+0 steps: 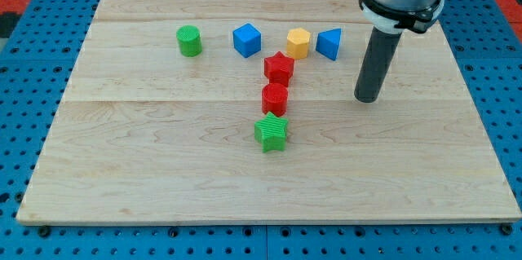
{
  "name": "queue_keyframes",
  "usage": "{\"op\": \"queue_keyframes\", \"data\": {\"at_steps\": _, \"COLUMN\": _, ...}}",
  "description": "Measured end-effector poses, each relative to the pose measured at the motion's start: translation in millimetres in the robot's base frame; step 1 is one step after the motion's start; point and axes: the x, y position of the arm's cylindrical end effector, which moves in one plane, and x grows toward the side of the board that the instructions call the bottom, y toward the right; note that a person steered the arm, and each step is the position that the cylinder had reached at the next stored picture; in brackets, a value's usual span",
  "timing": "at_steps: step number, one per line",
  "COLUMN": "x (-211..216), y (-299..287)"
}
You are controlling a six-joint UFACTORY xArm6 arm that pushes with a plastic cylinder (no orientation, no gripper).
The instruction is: Point at the blue triangle
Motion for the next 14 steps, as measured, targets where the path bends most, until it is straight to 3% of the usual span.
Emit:
{"op": "queue_keyframes", "data": {"at_steps": 8, "x": 1.2, "y": 5.6}}
{"op": "queue_keyframes", "data": {"at_steps": 13, "x": 41.5, "y": 67.2}}
{"op": "queue_keyframes", "data": {"at_steps": 14, "x": 20.8, "y": 67.0}}
